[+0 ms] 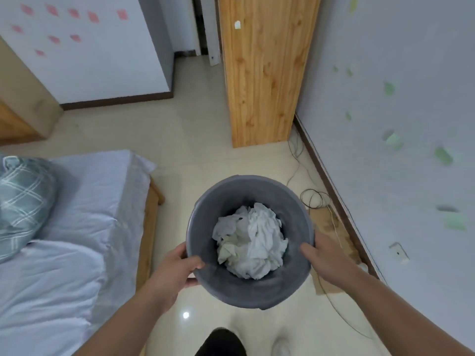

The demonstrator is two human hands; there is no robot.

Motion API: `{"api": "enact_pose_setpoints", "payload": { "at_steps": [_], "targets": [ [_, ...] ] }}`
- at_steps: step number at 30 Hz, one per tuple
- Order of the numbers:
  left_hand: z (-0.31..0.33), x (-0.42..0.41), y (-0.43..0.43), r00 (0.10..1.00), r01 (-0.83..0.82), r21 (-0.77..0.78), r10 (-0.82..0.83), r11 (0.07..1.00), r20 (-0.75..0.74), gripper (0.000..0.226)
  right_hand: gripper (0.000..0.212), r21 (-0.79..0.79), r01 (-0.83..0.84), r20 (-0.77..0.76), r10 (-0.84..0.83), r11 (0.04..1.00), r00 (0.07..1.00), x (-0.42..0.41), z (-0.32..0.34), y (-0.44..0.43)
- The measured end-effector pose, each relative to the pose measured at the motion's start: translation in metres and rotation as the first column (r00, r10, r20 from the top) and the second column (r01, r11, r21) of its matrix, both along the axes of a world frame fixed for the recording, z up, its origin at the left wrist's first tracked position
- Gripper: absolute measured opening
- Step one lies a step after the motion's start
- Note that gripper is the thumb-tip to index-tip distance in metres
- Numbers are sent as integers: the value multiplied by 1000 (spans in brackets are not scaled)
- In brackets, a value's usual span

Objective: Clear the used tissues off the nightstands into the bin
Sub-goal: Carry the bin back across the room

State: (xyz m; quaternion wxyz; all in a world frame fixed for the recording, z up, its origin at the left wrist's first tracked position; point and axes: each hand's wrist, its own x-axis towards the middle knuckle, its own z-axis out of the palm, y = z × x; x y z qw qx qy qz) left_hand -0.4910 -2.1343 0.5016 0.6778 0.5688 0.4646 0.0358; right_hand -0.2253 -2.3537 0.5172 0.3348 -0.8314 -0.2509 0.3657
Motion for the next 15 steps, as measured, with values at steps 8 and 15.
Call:
{"api": "enact_pose_setpoints", "payload": {
  "at_steps": [8, 15],
  "targets": [
    [-50, 37, 125, 956, -292, -81, 290, 953, -36, 42, 40, -70, -202, -64, 198, 977, 978, 65, -30, 175],
    [-26, 109, 290, 975, -218, -66, 220, 974, 26, 44, 33, -67, -206, -16, 206, 976, 978, 143, -16, 344]
  ]
}}
